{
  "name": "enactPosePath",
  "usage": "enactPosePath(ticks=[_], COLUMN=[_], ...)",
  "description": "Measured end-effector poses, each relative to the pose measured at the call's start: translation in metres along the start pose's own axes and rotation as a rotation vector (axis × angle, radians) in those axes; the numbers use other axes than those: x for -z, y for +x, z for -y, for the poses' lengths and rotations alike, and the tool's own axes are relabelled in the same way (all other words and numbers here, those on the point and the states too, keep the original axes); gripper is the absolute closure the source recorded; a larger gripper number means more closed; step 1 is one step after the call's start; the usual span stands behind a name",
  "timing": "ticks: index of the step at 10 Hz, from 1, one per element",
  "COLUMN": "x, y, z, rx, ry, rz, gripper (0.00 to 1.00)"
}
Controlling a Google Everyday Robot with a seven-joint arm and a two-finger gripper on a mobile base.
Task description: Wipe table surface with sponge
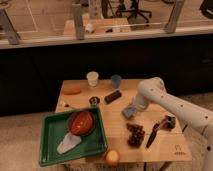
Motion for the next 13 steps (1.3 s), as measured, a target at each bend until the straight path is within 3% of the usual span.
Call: enactPosePath(ticks=[4,7,11,13], x=[-0.006,-0.015,-0.018,-0.017], y=[0.007,-0.022,-0.055,-0.06], z=[0.042,0.063,0.041,0.02], rx=[0.009,0.07,0.146,0.145], ry=[0.012,0.003,-0.028,-0.041], rz=[-0.011,0.007,0.016,0.015], gripper=[1.0,1.0,1.0,1.0])
